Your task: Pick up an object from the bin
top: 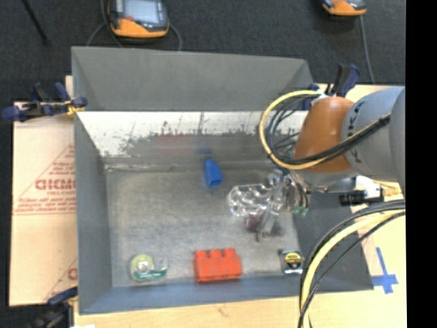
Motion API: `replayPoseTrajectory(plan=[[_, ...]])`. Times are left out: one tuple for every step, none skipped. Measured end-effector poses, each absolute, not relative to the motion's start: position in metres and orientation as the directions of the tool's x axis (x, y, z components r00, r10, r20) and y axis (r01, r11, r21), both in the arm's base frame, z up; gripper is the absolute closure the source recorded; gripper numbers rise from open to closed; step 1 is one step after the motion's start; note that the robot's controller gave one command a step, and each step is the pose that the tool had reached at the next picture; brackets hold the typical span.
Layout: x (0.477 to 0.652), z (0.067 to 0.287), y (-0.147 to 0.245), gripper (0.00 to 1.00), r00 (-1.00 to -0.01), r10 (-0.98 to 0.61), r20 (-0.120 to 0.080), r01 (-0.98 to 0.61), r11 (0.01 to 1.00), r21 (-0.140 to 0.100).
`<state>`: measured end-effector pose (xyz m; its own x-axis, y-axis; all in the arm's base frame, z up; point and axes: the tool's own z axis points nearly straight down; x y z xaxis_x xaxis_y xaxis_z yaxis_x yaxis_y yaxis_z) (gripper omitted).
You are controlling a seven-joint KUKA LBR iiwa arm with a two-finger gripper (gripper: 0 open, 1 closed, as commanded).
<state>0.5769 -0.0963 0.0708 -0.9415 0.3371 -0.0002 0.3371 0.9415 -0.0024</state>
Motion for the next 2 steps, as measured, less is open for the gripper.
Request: replayPoseTrajectory(plan=[[0.579,0.077,-0.096,1.00,-0.943,0.333,-0.008,0.333,0.943,-0.001],[0.558,0.217,-0.084,1.00,-0.938,0.346,-0.007,0.346,0.938,0.001]])
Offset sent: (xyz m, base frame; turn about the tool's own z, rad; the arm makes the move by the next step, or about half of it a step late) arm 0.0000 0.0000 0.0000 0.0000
